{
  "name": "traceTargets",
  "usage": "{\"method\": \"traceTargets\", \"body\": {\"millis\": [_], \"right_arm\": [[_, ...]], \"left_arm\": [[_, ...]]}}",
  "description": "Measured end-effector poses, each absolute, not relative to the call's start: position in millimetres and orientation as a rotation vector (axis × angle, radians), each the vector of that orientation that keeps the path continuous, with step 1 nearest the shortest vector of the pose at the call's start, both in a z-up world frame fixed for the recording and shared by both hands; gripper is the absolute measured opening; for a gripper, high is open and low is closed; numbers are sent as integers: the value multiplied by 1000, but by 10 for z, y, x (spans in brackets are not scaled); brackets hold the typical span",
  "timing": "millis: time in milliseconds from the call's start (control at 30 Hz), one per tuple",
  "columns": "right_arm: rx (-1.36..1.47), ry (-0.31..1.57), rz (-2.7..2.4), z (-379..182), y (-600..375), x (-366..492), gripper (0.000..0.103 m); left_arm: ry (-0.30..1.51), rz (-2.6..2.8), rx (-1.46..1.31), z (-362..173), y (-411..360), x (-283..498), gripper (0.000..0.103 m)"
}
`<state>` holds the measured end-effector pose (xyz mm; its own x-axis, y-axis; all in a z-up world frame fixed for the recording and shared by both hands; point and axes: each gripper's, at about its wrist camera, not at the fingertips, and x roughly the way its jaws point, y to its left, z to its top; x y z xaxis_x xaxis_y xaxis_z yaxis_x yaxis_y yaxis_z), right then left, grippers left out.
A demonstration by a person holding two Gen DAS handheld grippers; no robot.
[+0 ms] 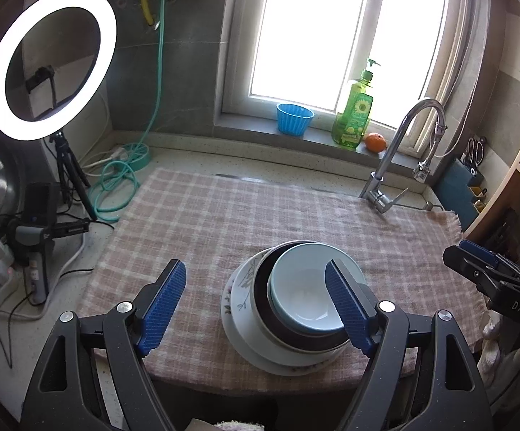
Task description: Organize plates and bowls
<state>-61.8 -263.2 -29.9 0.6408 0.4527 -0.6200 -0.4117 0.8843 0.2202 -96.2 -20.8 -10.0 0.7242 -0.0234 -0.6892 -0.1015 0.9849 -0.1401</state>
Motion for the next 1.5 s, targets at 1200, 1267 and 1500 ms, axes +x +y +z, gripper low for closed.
{"method": "traceTargets", "body": {"millis": [1200, 1267, 1500], "right_arm": [[48, 733, 507, -322, -2606, -560, 89], [48, 732, 508, -322, -2603, -561, 89], [47, 735, 507, -334, -2584, -540, 89]], "left_arm": [[750, 51, -154, -23, -236, -927, 80], [751, 51, -151, -23, -242, -918, 80], [754, 47, -149, -25, -246, -891, 80]]}}
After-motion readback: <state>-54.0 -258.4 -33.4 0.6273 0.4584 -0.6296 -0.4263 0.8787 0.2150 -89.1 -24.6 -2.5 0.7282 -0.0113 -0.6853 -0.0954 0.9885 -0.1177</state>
